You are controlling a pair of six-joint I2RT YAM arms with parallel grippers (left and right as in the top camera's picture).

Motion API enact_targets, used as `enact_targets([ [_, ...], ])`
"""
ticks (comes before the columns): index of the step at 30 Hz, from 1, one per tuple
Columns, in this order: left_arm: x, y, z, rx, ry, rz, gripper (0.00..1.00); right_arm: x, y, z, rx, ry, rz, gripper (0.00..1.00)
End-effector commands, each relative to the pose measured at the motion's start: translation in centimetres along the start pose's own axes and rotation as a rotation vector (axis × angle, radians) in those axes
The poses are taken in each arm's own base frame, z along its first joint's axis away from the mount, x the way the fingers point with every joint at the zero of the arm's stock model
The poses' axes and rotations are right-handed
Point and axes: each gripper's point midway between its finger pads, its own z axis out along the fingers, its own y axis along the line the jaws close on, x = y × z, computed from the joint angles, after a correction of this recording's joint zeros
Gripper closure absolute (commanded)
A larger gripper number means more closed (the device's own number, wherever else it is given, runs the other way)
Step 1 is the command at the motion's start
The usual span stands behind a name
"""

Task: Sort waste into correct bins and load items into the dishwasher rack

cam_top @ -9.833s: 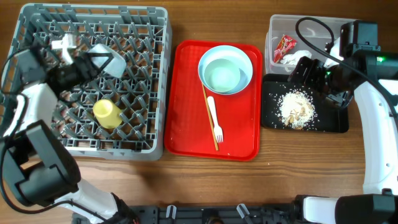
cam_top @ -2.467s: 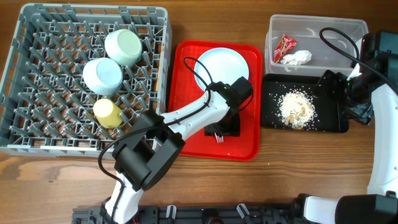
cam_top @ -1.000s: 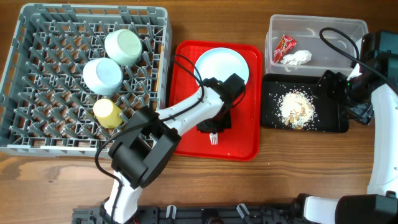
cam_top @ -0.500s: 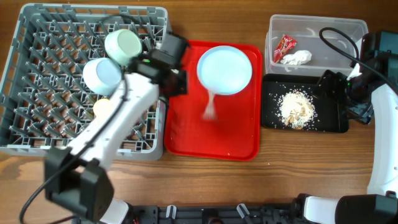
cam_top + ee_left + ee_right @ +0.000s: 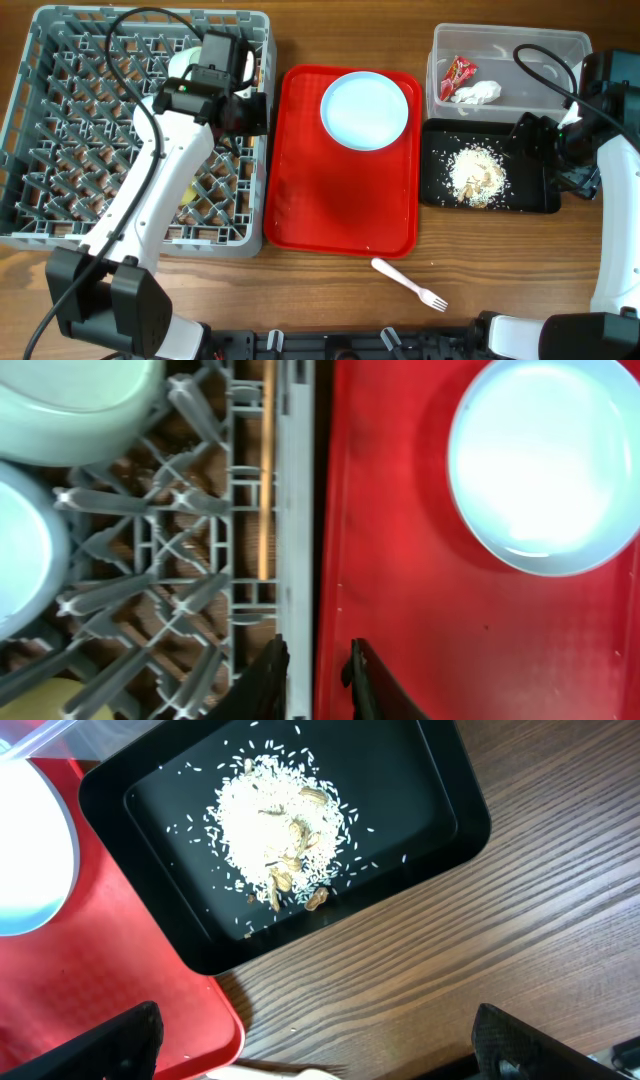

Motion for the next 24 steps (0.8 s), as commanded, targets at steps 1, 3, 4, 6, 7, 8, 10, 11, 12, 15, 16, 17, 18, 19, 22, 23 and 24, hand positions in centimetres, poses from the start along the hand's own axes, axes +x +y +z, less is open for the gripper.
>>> enact_targets([
  [1,0.8,-2.8,-0.4,0.086,0.019,0.049,0.51,-0.3,0.0,-0.9,-0.012,-0.034,-0.014,0.00],
  [3,1.8,-5.3,-0.5,0.152,0.041,0.118,0.45,-0.3,0.0,-0.9,-0.012,-0.034,-0.015,0.00],
  [4,2.3,-6.3,-0.6,0.171,0.047,0.188,0.42,-0.3,0.0,-0.9,-0.012,-0.033,-0.014,0.00],
  [6,3.7,-8.7,-0.8,0.200,0.058,0.367,0.31,-0.3,0.0,-0.9,-0.011,-0.032,-0.015,0.00],
  [7,4.8,-10.7,-1.0,0.226,0.059,0.497,0.30,-0.2,0.0,-0.9,-0.009,-0.030,-0.014,0.00],
  [8,5.6,-11.9,-1.0,0.243,0.061,0.576,0.27,-0.3,-0.2,-0.9,-0.011,-0.033,-0.007,0.00],
  [10,7.5,-14.5,-1.0,0.277,0.072,0.726,0.21,-0.5,-1.0,-1.2,-0.008,-0.042,0.042,0.00],
  [11,8.4,-15.5,-1.0,0.292,0.080,0.791,0.20,-0.8,-1.8,-1.3,-0.006,-0.048,0.079,0.00],
  [12,9.9,-17.0,-1.1,0.315,0.090,0.882,0.20,-0.9,-2.6,-1.3,-0.022,-0.044,0.122,0.00],
  [15,14.3,-20.7,-1.4,0.390,0.115,1.121,0.14,-1.1,-4.3,-1.4,-0.056,-0.031,0.210,0.00],
  [16,15.6,-21.5,-1.4,0.408,0.123,1.187,0.12,-1.1,-4.7,-1.4,-0.057,-0.029,0.225,0.00],
  [17,16.9,-22.4,-1.5,0.422,0.134,1.231,0.12,-1.2,-5.0,-1.4,-0.055,-0.030,0.235,0.00],
  [18,18.2,-23.3,-1.4,0.436,0.145,1.266,0.10,-1.2,-5.0,-1.4,-0.055,-0.030,0.237,0.00],
  [19,20.2,-24.5,-1.2,0.453,0.169,1.324,0.09,-1.3,-5.0,-1.4,-0.056,-0.032,0.236,0.00],
  [22,24.0,-25.8,-0.4,0.477,0.224,1.452,0.09,-1.2,-5.0,-1.4,-0.056,-0.032,0.236,0.00],
  [23,24.9,-26.0,-0.1,0.483,0.237,1.490,0.09,-1.2,-5.0,-1.4,-0.056,-0.032,0.236,0.00],
  [24,26.3,-26.3,0.4,0.491,0.260,1.545,0.09,-1.2,-5.0,-1.4,-0.055,-0.029,0.236,0.00],
])
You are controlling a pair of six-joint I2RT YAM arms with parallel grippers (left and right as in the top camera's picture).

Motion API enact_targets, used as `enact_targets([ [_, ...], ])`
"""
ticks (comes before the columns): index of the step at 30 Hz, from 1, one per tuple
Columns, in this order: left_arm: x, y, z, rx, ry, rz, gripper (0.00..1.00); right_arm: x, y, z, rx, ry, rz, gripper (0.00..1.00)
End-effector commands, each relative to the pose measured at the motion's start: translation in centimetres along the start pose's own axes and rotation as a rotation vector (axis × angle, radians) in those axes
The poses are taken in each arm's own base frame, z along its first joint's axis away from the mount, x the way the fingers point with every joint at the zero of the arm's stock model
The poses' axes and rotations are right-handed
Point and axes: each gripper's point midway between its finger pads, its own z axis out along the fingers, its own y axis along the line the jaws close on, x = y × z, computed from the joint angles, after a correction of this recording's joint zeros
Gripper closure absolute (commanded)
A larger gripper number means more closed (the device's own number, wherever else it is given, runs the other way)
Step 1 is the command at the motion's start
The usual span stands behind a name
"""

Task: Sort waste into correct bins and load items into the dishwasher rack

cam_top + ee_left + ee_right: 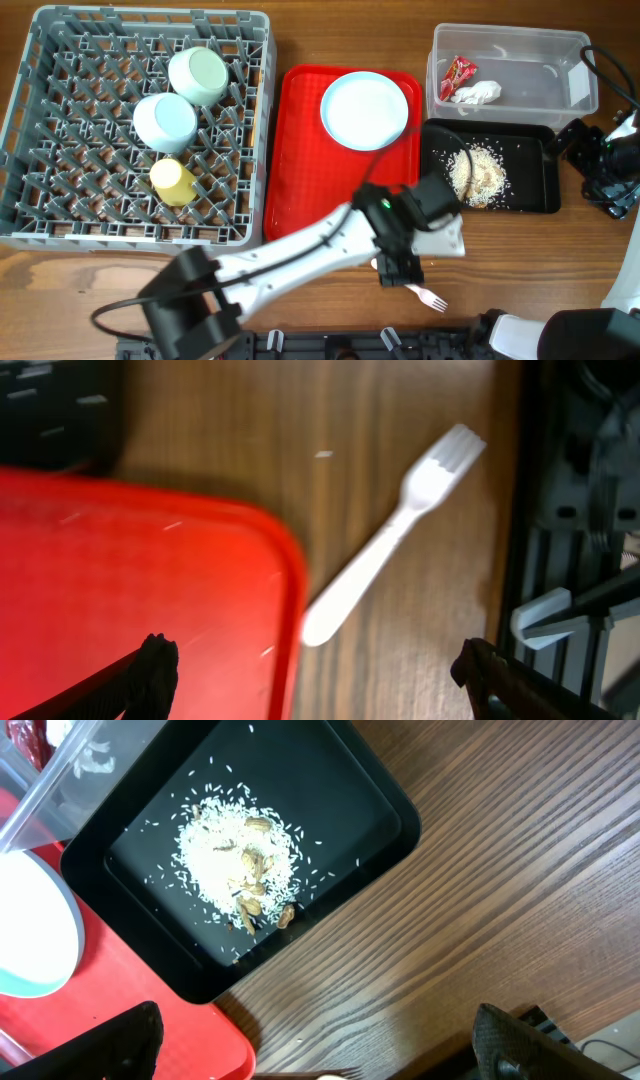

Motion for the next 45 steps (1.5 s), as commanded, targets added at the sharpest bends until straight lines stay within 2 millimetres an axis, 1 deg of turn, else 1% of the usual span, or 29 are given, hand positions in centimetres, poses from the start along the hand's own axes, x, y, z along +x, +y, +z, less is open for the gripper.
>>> enact_targets([
  [1,0.5,-3.0,3.4,0.069,0.072,0.176,0.09,0.0,0.3,-1.0,-0.022,-0.025,0.003,0.00],
  [4,0.3,-4.0,4.6,0.085,0.083,0.252,0.10,0.0,0.3,-1.0,-0.022,-0.026,0.003,0.00],
  [6,0.1,-4.2,5.0,0.088,0.082,0.279,0.10,0.0,0.3,-1.0,-0.023,-0.026,0.003,0.00],
  [13,-0.3,-3.9,6.3,0.085,0.071,0.309,0.12,0.0,0.3,-1.0,-0.022,-0.025,0.003,0.00],
  [16,0.2,-4.0,7.4,0.098,0.095,0.305,0.12,0.0,0.3,-1.0,-0.022,-0.025,0.004,0.00],
  [17,0.2,-4.0,7.6,0.101,0.097,0.308,0.12,0.0,0.3,-1.0,-0.022,-0.026,0.004,0.00],
  [19,-0.2,-4.7,7.7,0.140,0.065,0.328,0.14,-0.1,0.3,-1.0,-0.023,-0.026,0.004,0.00],
  [22,-0.9,-4.5,7.8,0.134,0.039,0.338,0.16,-0.1,0.3,-1.0,-0.023,-0.027,0.004,0.00],
  [24,-0.8,-4.6,8.0,0.137,0.043,0.355,0.16,-0.1,0.3,-1.0,-0.023,-0.027,0.003,0.00],
  [28,0.2,-4.7,9.6,0.159,0.083,0.349,0.16,-0.1,0.3,-1.0,-0.024,-0.029,0.003,0.00],
  [34,0.8,-4.6,11.3,0.171,0.106,0.344,0.18,-0.1,0.4,-1.0,-0.031,-0.028,0.003,0.00],
  [37,1.2,-4.5,12.2,0.172,0.124,0.342,0.22,-0.1,0.4,-1.0,-0.031,-0.028,0.003,0.00],
  [38,1.4,-4.5,12.6,0.176,0.132,0.340,0.26,-0.1,0.4,-1.0,-0.031,-0.028,0.003,0.00],
  [41,1.5,-4.3,13.2,0.170,0.137,0.341,0.42,-0.2,0.5,-1.0,-0.032,-0.030,0.003,0.00],
  [42,1.5,-4.3,13.2,0.169,0.136,0.341,0.52,-0.2,0.5,-1.0,-0.032,-0.030,0.003,0.00],
  [43,1.5,-4.3,13.2,0.169,0.137,0.341,0.58,-0.2,0.5,-1.0,-0.032,-0.031,0.003,0.00],
  [45,1.5,-4.3,13.2,0.169,0.137,0.341,0.61,-0.2,0.5,-1.0,-0.033,-0.031,0.003,0.00],
])
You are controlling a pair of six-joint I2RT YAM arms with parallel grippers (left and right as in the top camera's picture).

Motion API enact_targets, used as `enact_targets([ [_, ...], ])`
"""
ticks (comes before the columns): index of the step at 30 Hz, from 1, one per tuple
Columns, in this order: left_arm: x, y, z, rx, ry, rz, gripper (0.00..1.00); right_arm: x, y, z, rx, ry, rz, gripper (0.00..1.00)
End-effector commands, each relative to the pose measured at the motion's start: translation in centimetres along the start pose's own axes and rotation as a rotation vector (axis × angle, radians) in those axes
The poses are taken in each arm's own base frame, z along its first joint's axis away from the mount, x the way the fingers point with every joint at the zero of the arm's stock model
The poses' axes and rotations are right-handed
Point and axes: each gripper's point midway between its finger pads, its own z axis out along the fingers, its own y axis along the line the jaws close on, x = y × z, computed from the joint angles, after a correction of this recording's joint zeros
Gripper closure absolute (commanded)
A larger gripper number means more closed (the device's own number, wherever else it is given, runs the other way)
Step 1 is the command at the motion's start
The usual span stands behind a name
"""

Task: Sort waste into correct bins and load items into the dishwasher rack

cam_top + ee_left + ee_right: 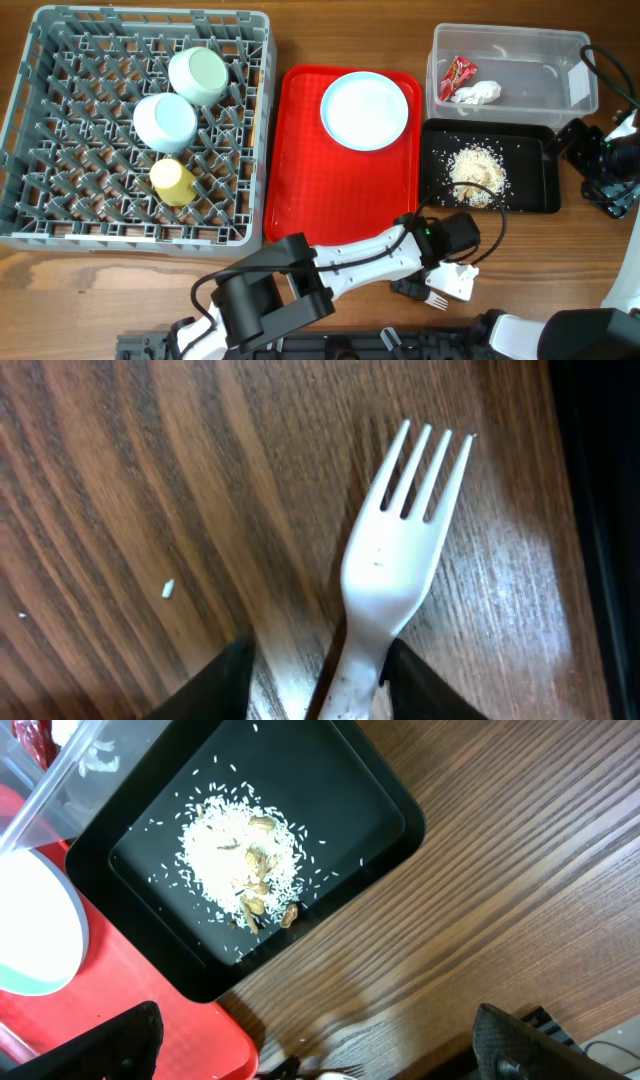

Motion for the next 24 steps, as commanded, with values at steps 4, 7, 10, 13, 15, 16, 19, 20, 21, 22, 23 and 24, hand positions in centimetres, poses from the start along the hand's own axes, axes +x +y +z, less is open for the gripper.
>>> enact_targets([
  [4,1.5,-1.0,2.2,0.051,0.054,-0.009,0.77,-0.2,0.3,-1.0,-0.024,-0.033,0.003,0.00],
  [7,1.5,-0.9,2.2,0.048,0.056,-0.009,0.83,-0.2,0.3,-1.0,-0.024,-0.033,0.003,0.00],
  [10,1.8,-0.6,2.2,0.029,0.071,-0.008,0.88,-0.2,0.3,-1.0,-0.024,-0.032,0.003,0.00],
  [13,2.1,-0.2,2.1,0.006,0.088,-0.006,0.91,-0.1,0.3,-1.0,-0.023,-0.030,0.003,0.00],
  [15,1.9,-0.1,2.0,0.002,0.083,-0.006,0.94,-0.1,0.3,-1.0,-0.023,-0.028,0.003,0.00],
  [16,1.9,-0.1,1.9,0.000,0.081,-0.005,0.96,-0.1,0.3,-1.0,-0.023,-0.028,0.003,0.00],
  [19,1.6,0.0,1.4,-0.008,0.070,-0.004,0.96,-0.1,0.3,-1.0,-0.022,-0.028,0.003,0.00],
  [20,1.4,0.1,1.1,-0.013,0.064,-0.005,0.96,-0.1,0.3,-1.0,-0.022,-0.026,0.003,0.00],
  [21,1.2,0.2,0.7,-0.020,0.055,-0.003,0.96,0.0,0.3,-1.0,-0.021,-0.025,0.003,0.00],
  [22,1.0,0.2,0.3,-0.027,0.047,-0.001,0.96,0.0,0.3,-1.0,-0.021,-0.025,0.003,0.00],
  [23,0.7,0.3,-0.2,-0.035,0.037,0.000,0.96,0.0,0.3,-1.0,-0.021,-0.025,0.003,0.00],
  [24,0.4,0.4,-0.9,-0.047,0.022,-0.017,0.96,0.0,0.3,-1.0,-0.021,-0.025,0.003,0.00],
])
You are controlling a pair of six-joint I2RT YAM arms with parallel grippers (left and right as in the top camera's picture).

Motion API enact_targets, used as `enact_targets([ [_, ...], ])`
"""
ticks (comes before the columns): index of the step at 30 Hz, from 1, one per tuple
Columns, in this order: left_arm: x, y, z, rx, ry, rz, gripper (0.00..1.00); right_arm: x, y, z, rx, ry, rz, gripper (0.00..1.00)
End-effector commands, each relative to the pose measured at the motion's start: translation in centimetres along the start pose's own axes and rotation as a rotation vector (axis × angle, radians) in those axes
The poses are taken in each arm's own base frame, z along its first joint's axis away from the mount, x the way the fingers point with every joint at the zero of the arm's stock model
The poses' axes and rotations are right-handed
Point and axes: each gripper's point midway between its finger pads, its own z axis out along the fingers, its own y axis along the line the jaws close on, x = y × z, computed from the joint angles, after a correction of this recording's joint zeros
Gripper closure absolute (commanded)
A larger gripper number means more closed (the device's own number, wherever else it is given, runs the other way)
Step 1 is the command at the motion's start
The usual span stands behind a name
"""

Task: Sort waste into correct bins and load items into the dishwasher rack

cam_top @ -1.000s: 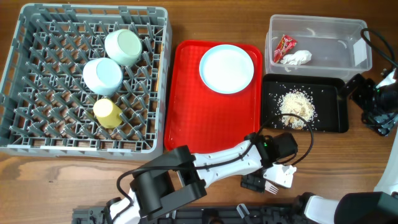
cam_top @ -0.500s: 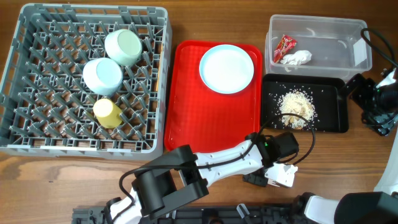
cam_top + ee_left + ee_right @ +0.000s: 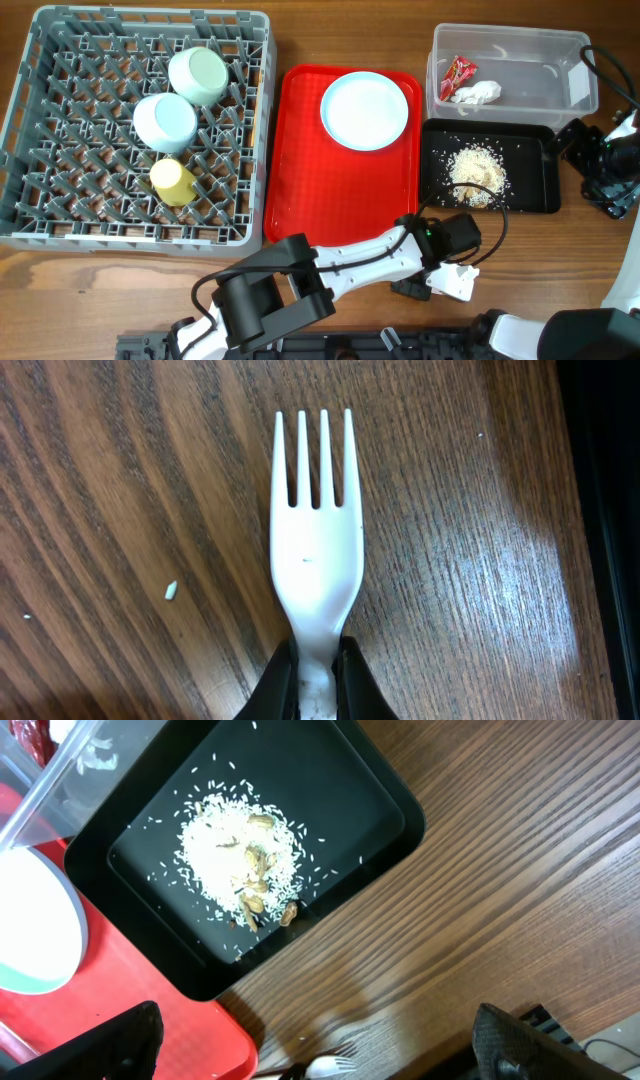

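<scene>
My left gripper [image 3: 311,665] is shut on the neck of a white plastic fork [image 3: 311,550]. The fork's tines point away from the gripper, low over the wooden table in front of the red tray [image 3: 300,200]. From overhead the left wrist [image 3: 445,280] covers the fork. In the right wrist view the fork [image 3: 335,1067] shows at the bottom edge. At the table's right edge my right gripper [image 3: 315,1045] is open and holds nothing. A pale blue plate [image 3: 365,110] lies on the red tray.
A grey dishwasher rack [image 3: 60,150] on the left holds a green cup, a blue cup and a yellow cup. A black tray [image 3: 530,195] with rice scraps sits right of the red tray. Behind it a clear bin [image 3: 520,70] holds wrappers.
The left fingers stood apart on either side of the tilted fork's neck. Now they are shut on it and the fork lies straight between them. The right arm has not moved.
First my left gripper was at the rack's right edge and my right gripper over the black tray. Then the left one was open above the fork in front of the red tray, the right arm farther right. Later it straddled the fork's neck, and now grips it.
</scene>
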Motion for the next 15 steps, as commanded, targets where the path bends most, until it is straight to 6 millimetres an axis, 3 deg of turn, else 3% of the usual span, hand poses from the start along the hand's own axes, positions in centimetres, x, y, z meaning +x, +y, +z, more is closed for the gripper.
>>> enact_targets([
  [1,0.1,0.3,-1.7,-0.042,-0.001,-0.030,0.96,-0.1,0.3,-1.0,-0.023,-0.028,0.003,0.00],
  [8,0.3,3.2,-7.5,-0.148,-0.095,-0.148,0.96,0.0,0.3,-1.0,-0.021,-0.024,0.003,0.00],
  [11,0.7,4.8,-11.5,-0.219,-0.161,-0.200,0.96,0.0,0.3,-1.0,-0.021,-0.024,0.002,0.00],
  [13,2.1,6.7,-14.4,-0.289,-0.195,-0.297,0.96,0.0,0.3,-1.0,-0.021,-0.025,0.003,0.00],
  [15,5.9,10.0,-18.3,-0.401,-0.227,-0.501,0.96,0.0,0.3,-1.0,-0.021,-0.025,0.002,0.01],
])
